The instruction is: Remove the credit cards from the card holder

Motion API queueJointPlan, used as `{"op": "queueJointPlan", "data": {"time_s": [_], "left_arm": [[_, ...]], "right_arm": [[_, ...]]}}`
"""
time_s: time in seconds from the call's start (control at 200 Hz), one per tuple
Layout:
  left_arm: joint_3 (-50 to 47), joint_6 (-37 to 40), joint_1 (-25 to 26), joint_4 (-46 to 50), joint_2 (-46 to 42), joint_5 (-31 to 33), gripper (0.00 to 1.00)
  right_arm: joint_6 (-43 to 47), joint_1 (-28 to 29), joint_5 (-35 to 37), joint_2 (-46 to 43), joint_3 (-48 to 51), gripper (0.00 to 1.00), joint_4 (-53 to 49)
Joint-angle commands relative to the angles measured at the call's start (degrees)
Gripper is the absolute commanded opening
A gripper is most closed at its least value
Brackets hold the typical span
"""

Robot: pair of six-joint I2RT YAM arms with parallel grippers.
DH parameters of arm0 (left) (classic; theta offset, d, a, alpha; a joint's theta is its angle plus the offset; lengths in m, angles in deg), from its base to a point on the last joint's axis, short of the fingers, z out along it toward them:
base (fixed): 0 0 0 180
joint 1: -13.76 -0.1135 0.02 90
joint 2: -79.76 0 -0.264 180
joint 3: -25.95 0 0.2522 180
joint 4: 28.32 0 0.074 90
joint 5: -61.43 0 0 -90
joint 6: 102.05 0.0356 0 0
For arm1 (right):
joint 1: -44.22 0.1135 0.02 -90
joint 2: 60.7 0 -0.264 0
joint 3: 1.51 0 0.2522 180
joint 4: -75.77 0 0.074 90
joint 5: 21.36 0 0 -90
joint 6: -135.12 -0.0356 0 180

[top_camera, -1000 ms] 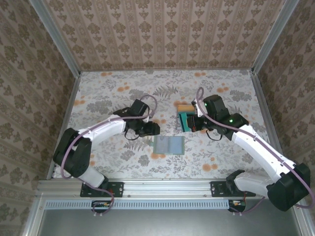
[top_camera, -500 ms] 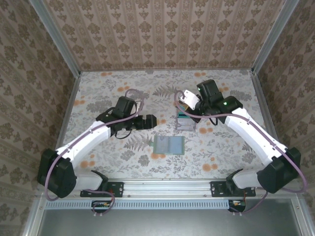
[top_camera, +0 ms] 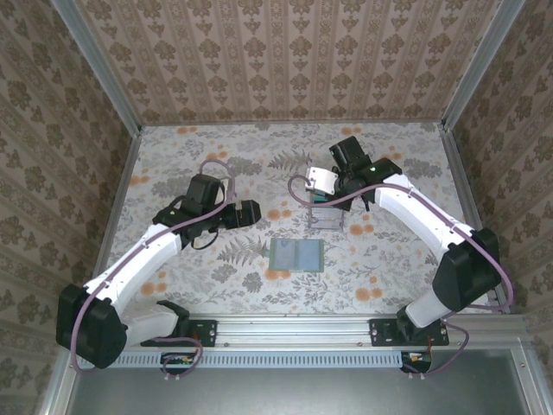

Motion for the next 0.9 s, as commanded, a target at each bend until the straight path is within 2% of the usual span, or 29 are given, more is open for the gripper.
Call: {"op": "queueJointPlan", "data": {"time_s": [0.0, 0.89], "left_arm": [[-0.7, -1.1, -0.5, 0.3, -0.8, 0.9, 1.0], [-1.8, -1.0, -2.6, 0.7, -0.5, -1.4, 1.0]], "right_arm": [[4.1, 0.5, 2.9, 2.2, 1.0, 0.0, 1.1], [4.5, 0.7, 6.6, 10.7, 3.7, 0.0, 7.2]]}}
